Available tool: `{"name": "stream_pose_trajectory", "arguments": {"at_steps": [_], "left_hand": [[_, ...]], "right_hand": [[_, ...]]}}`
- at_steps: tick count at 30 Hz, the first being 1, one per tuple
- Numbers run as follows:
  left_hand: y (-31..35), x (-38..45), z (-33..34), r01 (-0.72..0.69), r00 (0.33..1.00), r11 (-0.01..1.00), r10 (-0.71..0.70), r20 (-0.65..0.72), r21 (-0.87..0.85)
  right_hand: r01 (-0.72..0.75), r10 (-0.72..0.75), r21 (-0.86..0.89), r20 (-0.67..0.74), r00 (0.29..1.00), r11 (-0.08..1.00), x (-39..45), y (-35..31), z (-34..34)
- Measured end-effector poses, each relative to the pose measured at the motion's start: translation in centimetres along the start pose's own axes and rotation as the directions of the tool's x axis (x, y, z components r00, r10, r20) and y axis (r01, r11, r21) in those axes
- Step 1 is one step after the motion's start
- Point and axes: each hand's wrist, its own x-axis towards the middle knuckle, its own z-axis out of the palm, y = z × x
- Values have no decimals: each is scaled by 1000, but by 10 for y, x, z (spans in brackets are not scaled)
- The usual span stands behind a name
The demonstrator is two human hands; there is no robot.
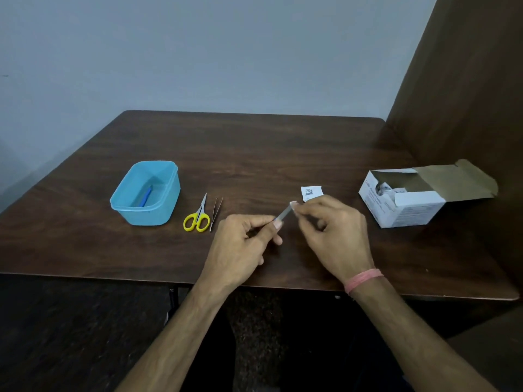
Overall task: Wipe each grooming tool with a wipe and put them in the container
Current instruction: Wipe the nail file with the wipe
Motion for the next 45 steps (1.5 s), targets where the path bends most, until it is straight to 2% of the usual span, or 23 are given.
{"name": "stream_pose_trajectory", "arguments": {"at_steps": [2,10,15,18,22,28,33,37,42,45], "left_hand": [[1,-1,0,-5,1000,1000,5,5,-12],[1,-2,1,-18,999,1000,17,29,16],[-2,0,0,-44,998,998,43,36,38],[-1,-1,1,-39,998,999,38,40,21],[-1,0,-1,-14,998,1000,14,55,-1],[0,0,0,-14,996,998,19,87,-54],[-1,-1,-2,-40,995,999,42,91,-21],[0,-1,-2,-45,993,999,45,107,-1],[1,-2,-4,-47,995,999,47,93,-8],[1,-4,-3,-35,994,999,35,103,1]], "right_hand": [[34,-33,-22,42,999,999,-2,-4,-2],[31,-31,-25,-10,999,999,-2,-3,-2],[114,-115,25,24,993,993,-4,-3,0],[74,-74,28,0,997,997,-4,-1,-1],[112,-112,33,16,994,993,-6,-3,0],[44,-44,-5,-21,999,999,-1,-3,-1],[152,-156,69,57,986,986,-7,-8,-3],[79,-78,10,-10,997,997,-4,-7,-3],[154,-154,9,45,987,988,-8,-10,-3],[84,-84,-28,7,996,996,-7,-9,-1]]}}
